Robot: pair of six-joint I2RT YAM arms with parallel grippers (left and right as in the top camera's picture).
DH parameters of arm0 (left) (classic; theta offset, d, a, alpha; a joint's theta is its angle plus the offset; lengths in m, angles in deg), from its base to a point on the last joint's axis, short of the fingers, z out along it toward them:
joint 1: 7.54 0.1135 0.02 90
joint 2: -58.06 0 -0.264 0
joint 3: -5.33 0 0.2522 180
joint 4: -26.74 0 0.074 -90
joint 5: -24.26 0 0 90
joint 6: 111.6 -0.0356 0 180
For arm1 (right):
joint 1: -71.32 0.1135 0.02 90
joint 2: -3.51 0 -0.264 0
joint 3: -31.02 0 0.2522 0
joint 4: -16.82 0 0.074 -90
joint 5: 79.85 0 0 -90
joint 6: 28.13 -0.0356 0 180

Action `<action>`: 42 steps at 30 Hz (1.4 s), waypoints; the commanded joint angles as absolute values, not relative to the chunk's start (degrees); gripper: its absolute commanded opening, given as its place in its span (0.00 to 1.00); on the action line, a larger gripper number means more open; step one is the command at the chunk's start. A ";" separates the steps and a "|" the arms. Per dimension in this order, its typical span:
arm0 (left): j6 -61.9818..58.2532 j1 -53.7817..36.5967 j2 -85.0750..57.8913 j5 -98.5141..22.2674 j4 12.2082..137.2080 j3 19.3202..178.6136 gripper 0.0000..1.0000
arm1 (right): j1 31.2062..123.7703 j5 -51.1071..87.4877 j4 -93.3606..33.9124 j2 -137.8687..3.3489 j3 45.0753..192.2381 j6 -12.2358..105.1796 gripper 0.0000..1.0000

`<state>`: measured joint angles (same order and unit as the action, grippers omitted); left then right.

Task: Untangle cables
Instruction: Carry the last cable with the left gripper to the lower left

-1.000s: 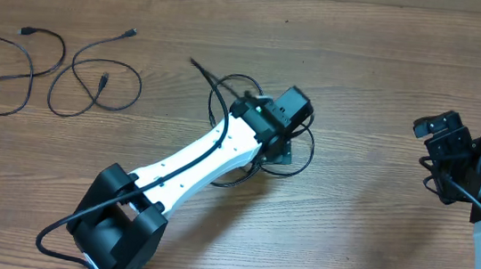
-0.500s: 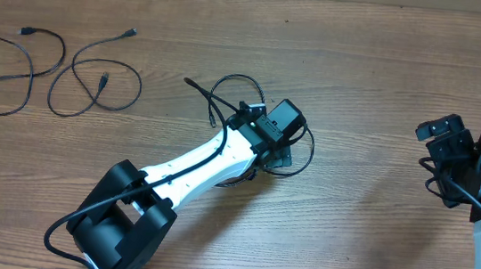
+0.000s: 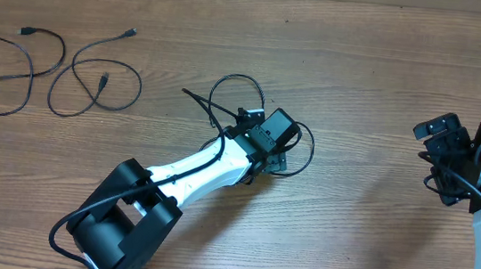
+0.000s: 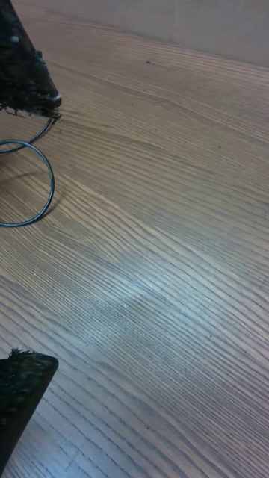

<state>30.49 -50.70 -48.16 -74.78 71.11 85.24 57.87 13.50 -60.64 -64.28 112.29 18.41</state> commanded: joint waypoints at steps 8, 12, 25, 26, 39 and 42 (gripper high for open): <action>23.41 -48.56 -46.43 -79.19 78.39 86.31 0.04 | 57.74 12.54 -60.51 -64.25 113.23 18.91 1.00; 23.61 -45.59 -41.32 -87.91 91.05 89.57 0.04 | 57.74 12.54 -60.49 -64.25 113.23 18.89 1.00; 23.17 -32.95 -3.72 -98.32 108.09 95.12 0.04 | 57.76 12.56 -60.27 -65.24 113.23 18.87 1.00; 23.15 -30.57 -0.79 -100.33 108.09 95.12 0.04 | 57.76 12.58 -60.29 -65.41 113.23 18.87 1.00; 42.32 1.45 2.72 -100.79 122.50 94.57 0.04 | 57.76 12.76 -60.29 -65.74 113.23 18.67 1.00; 49.20 4.75 1.72 -100.44 125.12 92.58 0.04 | 57.76 12.78 -60.33 -65.74 113.23 18.67 1.00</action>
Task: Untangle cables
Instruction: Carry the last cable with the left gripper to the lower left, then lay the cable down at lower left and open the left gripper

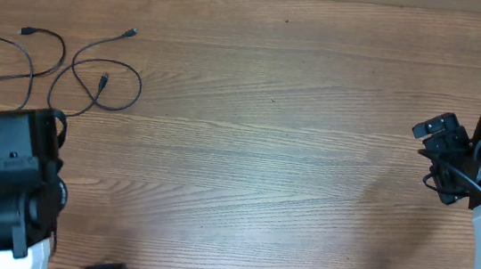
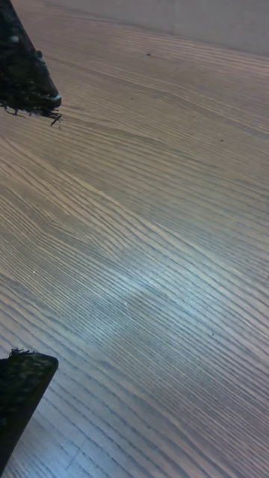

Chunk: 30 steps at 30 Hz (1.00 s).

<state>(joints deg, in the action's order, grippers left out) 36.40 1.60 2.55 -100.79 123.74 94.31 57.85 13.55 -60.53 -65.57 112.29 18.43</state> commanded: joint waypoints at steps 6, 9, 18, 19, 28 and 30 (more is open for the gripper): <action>49.93 6.61 -0.42 -102.16 120.31 85.96 0.04 | 57.76 12.78 -60.51 -65.74 113.20 18.67 1.00; 48.83 8.07 -3.44 -104.98 116.14 83.99 0.04 | 57.76 12.76 -60.53 -65.74 113.20 18.69 1.00; 47.30 16.86 -11.20 -97.51 109.14 83.99 0.04 | 57.76 12.76 -60.49 -65.74 113.20 18.67 1.00; 48.07 17.76 -12.07 -95.74 109.01 83.99 0.04 | 57.76 12.76 -60.47 -65.74 113.20 18.67 1.00; 55.37 22.13 -24.40 -86.58 106.17 83.95 0.05 | 57.76 12.76 -60.49 -65.74 113.20 18.67 1.00; 56.24 22.13 -26.89 -85.16 105.25 83.95 0.05 | 57.76 12.76 -60.49 -65.74 113.20 18.67 1.00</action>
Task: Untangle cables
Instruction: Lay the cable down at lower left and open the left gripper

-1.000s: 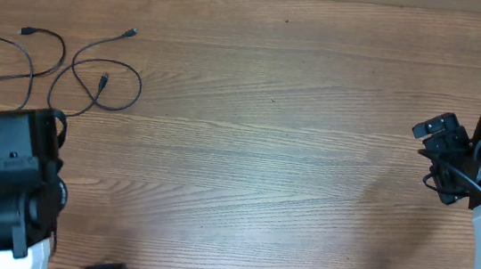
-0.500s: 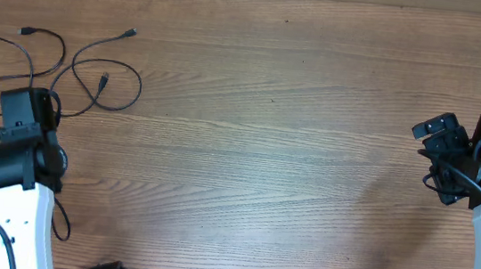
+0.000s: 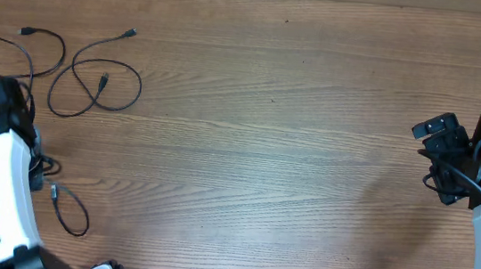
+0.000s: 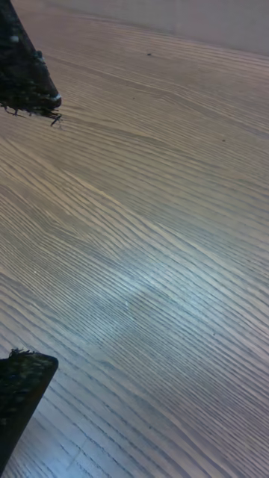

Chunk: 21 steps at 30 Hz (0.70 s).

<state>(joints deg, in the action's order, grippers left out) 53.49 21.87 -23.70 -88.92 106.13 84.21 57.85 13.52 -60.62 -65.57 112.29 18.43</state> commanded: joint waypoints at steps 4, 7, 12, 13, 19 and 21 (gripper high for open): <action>57.93 22.13 -31.50 -85.05 102.87 83.95 0.10 | 57.76 12.76 -60.51 -65.74 113.20 18.67 1.00; 57.90 22.13 -35.11 -85.16 100.44 83.95 0.11 | 57.76 12.78 -60.51 -65.74 113.20 18.67 1.00; 57.88 22.13 -38.54 -85.07 97.12 83.95 0.24 | 57.76 12.78 -60.51 -65.74 113.20 18.67 1.00; 57.88 22.13 -38.50 -84.92 96.36 83.97 0.31 | 57.76 12.78 -60.51 -65.74 113.20 18.65 1.00; 54.78 22.13 -37.27 -81.05 95.96 84.45 0.95 | 57.76 12.78 -60.49 -65.74 113.20 18.45 1.00; 52.07 22.13 -36.03 -78.25 95.99 85.33 1.00 | 57.76 12.78 -60.51 -65.74 113.20 18.47 1.00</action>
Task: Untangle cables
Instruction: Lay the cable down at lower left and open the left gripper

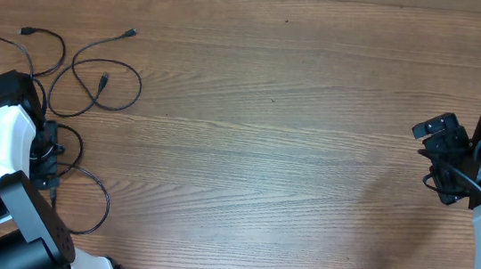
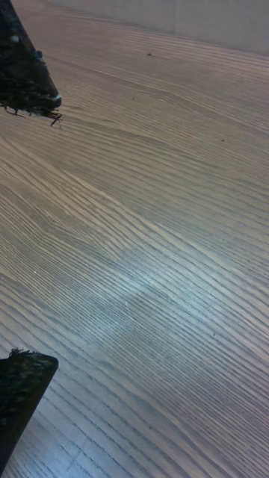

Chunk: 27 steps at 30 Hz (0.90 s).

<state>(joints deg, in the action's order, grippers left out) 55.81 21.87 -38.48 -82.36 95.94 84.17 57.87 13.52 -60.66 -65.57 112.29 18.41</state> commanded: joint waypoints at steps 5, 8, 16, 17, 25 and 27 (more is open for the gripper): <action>44.11 22.08 -32.42 -71.83 96.03 87.54 1.00 | 57.74 12.76 -60.51 -65.74 113.20 18.50 1.00; 38.52 21.97 -28.66 -67.17 95.85 88.37 1.00 | 57.74 12.76 -60.49 -65.74 113.20 18.47 1.00; 19.04 17.01 -16.88 -53.18 90.87 88.37 0.99 | 57.74 12.76 -60.51 -65.74 113.20 18.47 1.00; 18.56 15.79 -16.20 -53.20 90.81 88.37 1.00 | 57.74 12.76 -60.49 -65.74 113.20 18.47 1.00; 16.07 -3.34 -13.82 -56.26 88.84 88.37 1.00 | 57.74 12.76 -60.49 -65.74 113.20 18.47 1.00; 16.09 -7.90 -13.76 -60.48 88.20 88.37 1.00 | 57.74 12.76 -60.49 -65.74 113.20 18.50 1.00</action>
